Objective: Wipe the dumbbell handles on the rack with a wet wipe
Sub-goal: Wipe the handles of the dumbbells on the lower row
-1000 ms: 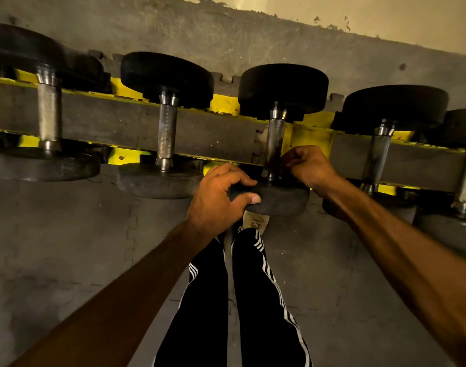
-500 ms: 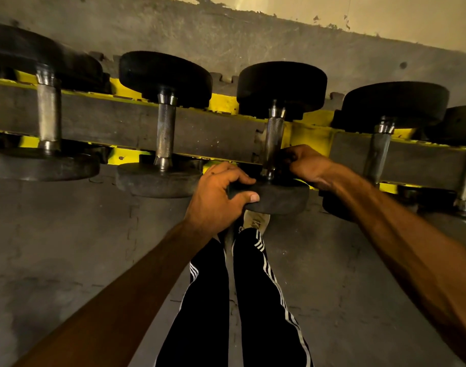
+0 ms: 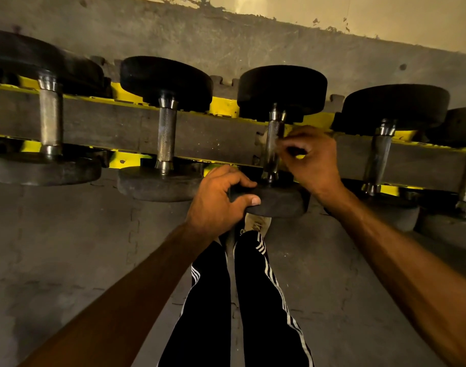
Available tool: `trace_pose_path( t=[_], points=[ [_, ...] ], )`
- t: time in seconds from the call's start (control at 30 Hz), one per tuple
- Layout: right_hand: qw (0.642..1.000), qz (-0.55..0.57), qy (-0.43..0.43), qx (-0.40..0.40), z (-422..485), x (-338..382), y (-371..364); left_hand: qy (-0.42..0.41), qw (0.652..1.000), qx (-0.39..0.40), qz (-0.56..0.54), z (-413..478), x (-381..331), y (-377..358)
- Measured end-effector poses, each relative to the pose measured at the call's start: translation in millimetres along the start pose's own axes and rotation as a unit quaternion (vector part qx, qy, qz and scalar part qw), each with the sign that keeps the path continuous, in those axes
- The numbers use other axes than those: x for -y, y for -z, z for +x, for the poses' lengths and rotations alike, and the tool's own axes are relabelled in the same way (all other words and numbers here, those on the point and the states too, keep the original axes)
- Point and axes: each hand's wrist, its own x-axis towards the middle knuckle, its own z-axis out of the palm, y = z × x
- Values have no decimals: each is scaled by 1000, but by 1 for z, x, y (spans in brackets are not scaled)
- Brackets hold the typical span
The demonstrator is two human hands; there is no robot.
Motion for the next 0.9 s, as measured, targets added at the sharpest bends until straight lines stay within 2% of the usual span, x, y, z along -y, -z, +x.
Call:
trace_pose_path(
  t=[0.1, 0.13, 0.17, 0.27, 0.3, 0.33, 0.4, 0.43, 0.47, 0.5, 0.57, 0.63, 0.7, 0.8, 0.83, 0.9],
  points=[
    [986, -37, 67, 145, -6, 3, 6, -2, 1000, 4, 1, 1, -1, 1],
    [982, -52, 77, 166, -3, 3, 7, -3, 1000, 3, 4, 2, -1, 2],
    [983, -58, 73, 157, 1, 2, 7, -3, 1000, 3, 5, 2, -1, 2],
    [998, -44, 12, 36, 11, 3, 3, -2, 1000, 2, 3, 2, -1, 2],
    [998, -50, 17, 36, 11, 5, 1, 1, 1000, 1, 3, 2, -1, 2],
    [993, -73, 49, 77, 11, 7, 1, 2, 1000, 0, 3, 2, -1, 2],
    [963, -107, 121, 214, 10, 8, 8, -3, 1000, -2, 1, 4, -1, 1],
    [946, -121, 132, 270, 12, 9, 12, -6, 1000, -6, 0, 3, -1, 0],
    [937, -137, 131, 293, 16, 11, 15, -6, 1000, -9, -1, 3, -1, -1],
    [941, -151, 121, 277, 20, 13, 16, -3, 1000, -12, -2, 2, -1, -1],
    [961, -182, 78, 195, 29, 18, 13, 6, 1000, -16, -4, 0, 0, -2],
    [956, -245, 35, 158, 39, 27, 5, 4, 1000, -15, -4, 0, 0, -2],
    [927, -300, 27, 225, 43, 39, -3, 5, 1000, -8, -2, 1, 1, -2],
    [878, -297, 63, 369, 43, 54, -2, 5, 1000, -6, 1, 1, 2, -2],
    [874, -288, 67, 386, 45, 57, 0, 4, 1000, -9, 0, 0, 2, -2],
    [895, -271, 31, 354, 53, 56, 2, 6, 1000, -16, -2, -1, 1, -4]
  ],
)
